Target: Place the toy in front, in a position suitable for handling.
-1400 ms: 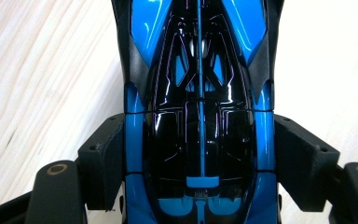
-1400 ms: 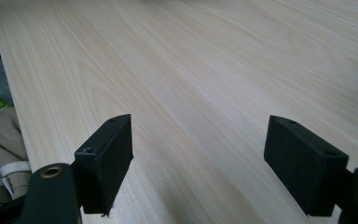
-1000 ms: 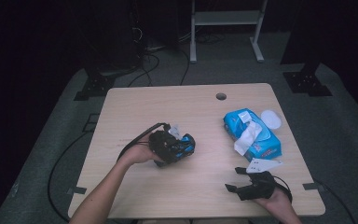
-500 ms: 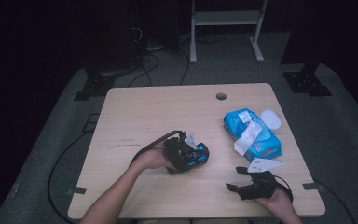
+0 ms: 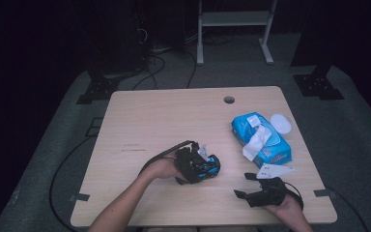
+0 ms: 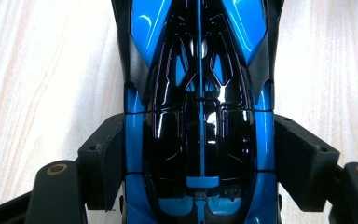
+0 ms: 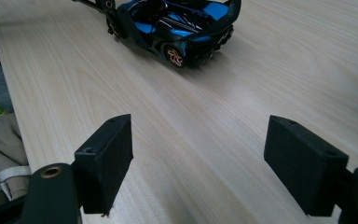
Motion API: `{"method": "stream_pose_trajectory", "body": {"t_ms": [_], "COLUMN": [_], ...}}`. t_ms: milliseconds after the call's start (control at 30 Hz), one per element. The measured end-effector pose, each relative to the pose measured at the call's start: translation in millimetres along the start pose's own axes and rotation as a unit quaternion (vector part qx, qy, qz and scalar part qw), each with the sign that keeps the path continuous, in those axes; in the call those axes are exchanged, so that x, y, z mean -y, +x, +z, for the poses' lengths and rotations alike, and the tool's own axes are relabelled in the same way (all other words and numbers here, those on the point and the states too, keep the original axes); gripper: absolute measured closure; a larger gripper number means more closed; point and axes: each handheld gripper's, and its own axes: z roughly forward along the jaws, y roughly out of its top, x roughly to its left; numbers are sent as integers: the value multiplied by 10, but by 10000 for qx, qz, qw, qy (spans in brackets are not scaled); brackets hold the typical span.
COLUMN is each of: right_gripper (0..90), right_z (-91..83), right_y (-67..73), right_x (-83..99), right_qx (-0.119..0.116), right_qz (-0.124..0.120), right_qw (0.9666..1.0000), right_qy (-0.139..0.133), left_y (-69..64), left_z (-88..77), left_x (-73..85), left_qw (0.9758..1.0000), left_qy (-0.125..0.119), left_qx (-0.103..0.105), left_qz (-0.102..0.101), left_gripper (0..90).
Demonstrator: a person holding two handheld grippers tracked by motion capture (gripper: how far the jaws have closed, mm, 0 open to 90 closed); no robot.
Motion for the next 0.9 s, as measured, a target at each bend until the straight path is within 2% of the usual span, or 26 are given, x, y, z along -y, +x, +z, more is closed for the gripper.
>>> {"method": "stream_pose_trajectory", "body": {"t_ms": [433, 900], "right_gripper": [228, 228], "right_z": [-5, 12], "right_y": [0, 9], "right_x": [0, 0], "right_qx": [5, -9], "right_qz": [5, 3], "right_qw": [10000, 10000], "right_qy": [-8, 16], "left_y": [-20, -5], "left_z": [90, 102], "left_x": [5, 24], "left_qw": [9999, 9999], "left_qy": [137, 77], "left_qx": [20, 78], "left_qz": [65, -43], "left_gripper": [260, 258]}}
